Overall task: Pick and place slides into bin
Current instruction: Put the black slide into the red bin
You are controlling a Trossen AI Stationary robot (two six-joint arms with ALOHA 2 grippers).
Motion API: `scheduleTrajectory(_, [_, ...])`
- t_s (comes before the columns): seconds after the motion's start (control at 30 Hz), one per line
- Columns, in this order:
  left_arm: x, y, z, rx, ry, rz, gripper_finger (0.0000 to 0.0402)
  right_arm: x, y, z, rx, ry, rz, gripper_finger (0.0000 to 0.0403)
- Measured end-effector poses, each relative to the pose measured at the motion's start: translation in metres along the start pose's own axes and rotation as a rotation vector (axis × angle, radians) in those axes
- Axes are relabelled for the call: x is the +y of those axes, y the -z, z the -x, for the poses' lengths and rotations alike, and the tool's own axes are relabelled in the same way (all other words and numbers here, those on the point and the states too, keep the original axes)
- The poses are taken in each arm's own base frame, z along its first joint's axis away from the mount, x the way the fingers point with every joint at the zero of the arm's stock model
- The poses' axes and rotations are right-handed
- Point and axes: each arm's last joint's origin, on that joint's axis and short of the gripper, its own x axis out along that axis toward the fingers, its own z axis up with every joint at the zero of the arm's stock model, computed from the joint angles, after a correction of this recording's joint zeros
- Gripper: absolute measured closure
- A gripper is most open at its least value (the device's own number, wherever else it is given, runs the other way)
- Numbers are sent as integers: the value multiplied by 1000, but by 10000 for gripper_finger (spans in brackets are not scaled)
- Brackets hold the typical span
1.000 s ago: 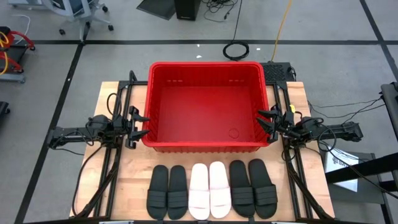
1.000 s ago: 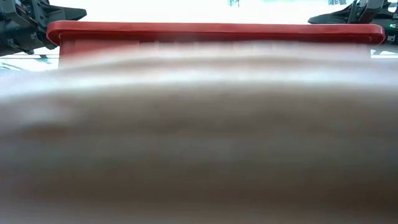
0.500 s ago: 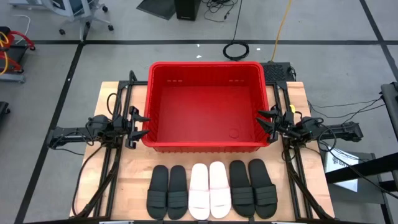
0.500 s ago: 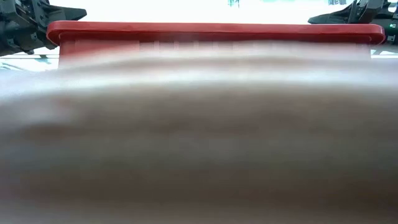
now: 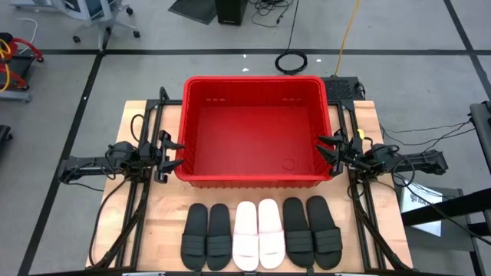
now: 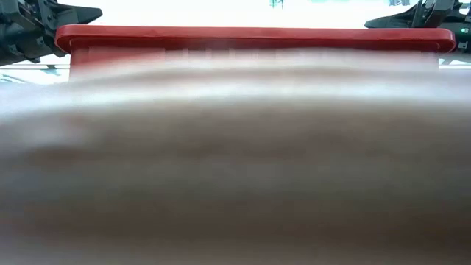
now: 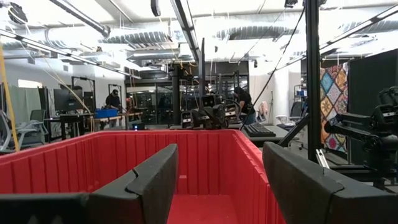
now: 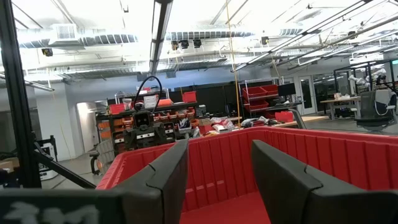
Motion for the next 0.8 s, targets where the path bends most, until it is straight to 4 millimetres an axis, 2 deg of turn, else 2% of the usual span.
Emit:
scheduleTrajectory(0.33, [1, -4, 0, -46, -27, 5, 160, 0, -1, 0, -6, 1, -61, 238])
scheduleTrajectory(0.8, [1, -6, 0, -60, -21, 180, 160, 0, -7, 0, -72, -4, -88, 238])
